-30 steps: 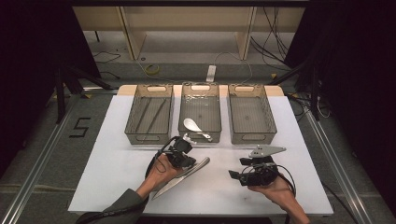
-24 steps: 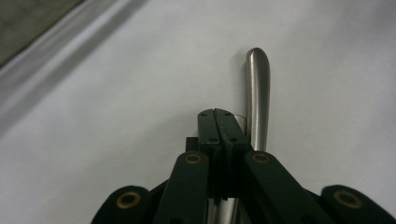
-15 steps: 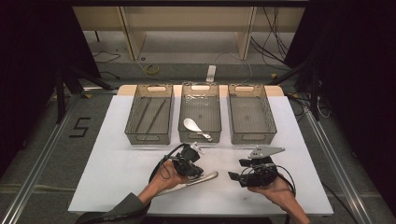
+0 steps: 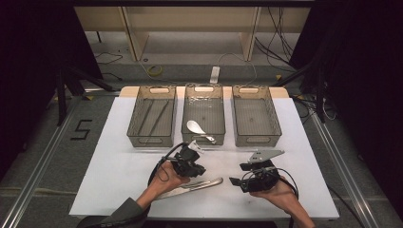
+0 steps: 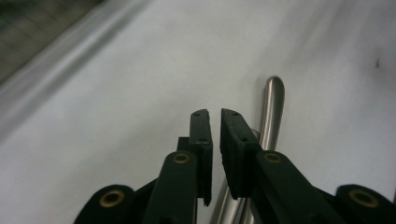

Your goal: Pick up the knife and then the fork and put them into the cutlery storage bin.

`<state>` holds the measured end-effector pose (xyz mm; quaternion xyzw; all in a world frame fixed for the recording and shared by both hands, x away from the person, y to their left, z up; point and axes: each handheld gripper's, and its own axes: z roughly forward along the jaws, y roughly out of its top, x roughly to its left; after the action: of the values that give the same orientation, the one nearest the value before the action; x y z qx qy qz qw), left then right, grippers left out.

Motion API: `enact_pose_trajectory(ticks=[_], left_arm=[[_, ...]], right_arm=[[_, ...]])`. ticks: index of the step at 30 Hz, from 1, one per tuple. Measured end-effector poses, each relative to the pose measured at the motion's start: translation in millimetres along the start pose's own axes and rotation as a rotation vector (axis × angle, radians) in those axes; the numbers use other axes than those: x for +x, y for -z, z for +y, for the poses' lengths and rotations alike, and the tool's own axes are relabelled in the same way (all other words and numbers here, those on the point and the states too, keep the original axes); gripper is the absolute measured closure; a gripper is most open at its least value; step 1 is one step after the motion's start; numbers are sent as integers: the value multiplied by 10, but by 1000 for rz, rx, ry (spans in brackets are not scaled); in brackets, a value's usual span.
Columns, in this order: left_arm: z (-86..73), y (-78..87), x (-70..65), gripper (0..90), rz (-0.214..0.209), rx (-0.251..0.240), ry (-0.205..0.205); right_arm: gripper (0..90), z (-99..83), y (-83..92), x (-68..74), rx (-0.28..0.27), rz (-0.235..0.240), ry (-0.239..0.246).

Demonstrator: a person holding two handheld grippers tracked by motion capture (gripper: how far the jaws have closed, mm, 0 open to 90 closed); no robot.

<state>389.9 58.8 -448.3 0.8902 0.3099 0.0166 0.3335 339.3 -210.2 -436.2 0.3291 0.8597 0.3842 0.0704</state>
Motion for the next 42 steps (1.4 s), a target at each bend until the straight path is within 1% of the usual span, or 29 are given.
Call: enact_pose_trajectory(ticks=[1, 3, 4, 5, 6, 7, 9, 10, 11, 12, 13, 17, 20, 24, 25, 28, 29, 33, 35, 37, 38, 40, 42], left_arm=[[-9, 63, 16, 747, -1, -31, 13], [-38, 190, 57, 677, -7, -86, 23], [-54, 249, 73, 633, 0, -108, 28], [-71, 304, 89, 571, 5, -131, 35], [-93, 359, 106, 537, 0, -155, 41], [-120, 404, 120, 508, 4, -183, 49], [-177, 487, 144, 422, 19, -225, 60], [-206, 524, 155, 396, 24, -246, 68], [-233, 563, 165, 375, 35, -267, 73], [-258, 604, 175, 350, 47, -287, 74], [-280, 642, 182, 334, 52, -310, 85], [-371, 780, 228, 273, 80, -390, 118], [-426, 838, 248, 234, 105, -428, 133], [-464, 883, 246, 199, 115, -456, 137], [-472, 894, 243, 195, 118, -460, 136], [-498, 923, 241, 183, 132, -470, 137], [-508, 934, 243, 182, 139, -472, 136], [-542, 973, 263, 182, 144, -480, 149], [-554, 982, 271, 183, 149, -485, 155], [-562, 987, 275, 183, 151, -484, 158], [-565, 988, 276, 182, 152, -484, 159], [-566, 987, 276, 183, 152, -481, 156], [-564, 987, 271, 183, 154, -484, 152]], right_arm=[[329, 25, -8, 11, 3, 9, 5], [329, 80, -37, 38, 12, 19, 35], [329, 108, -56, 56, 17, 26, 45], [329, 137, -80, 74, 23, 33, 59], [329, 164, -110, 93, 31, 38, 75], [329, 190, -145, 114, 41, 40, 89], [329, 241, -227, 162, 65, 51, 119], [329, 265, -268, 183, 79, 56, 139], [329, 287, -316, 210, 91, 60, 149], [329, 308, -362, 225, 106, 69, 173], [329, 330, -409, 244, 120, 72, 191], [331, 395, -572, 328, 167, 84, 226], [337, 425, -674, 362, 196, 93, 252], [341, 436, -803, 386, 238, 107, 287], [342, 438, -826, 406, 254, 108, 275], [354, 436, -890, 423, 274, 111, 287], [356, 435, -900, 420, 281, 110, 299], [368, 431, -926, 400, 299, 105, 300], [378, 423, -941, 393, 310, 101, 291], [394, 417, -946, 389, 330, 107, 306], [403, 411, -954, 398, 332, 108, 301], [433, 404, -958, 407, 350, 112, 310], [470, 395, -953, 423, 354, 103, 325]])
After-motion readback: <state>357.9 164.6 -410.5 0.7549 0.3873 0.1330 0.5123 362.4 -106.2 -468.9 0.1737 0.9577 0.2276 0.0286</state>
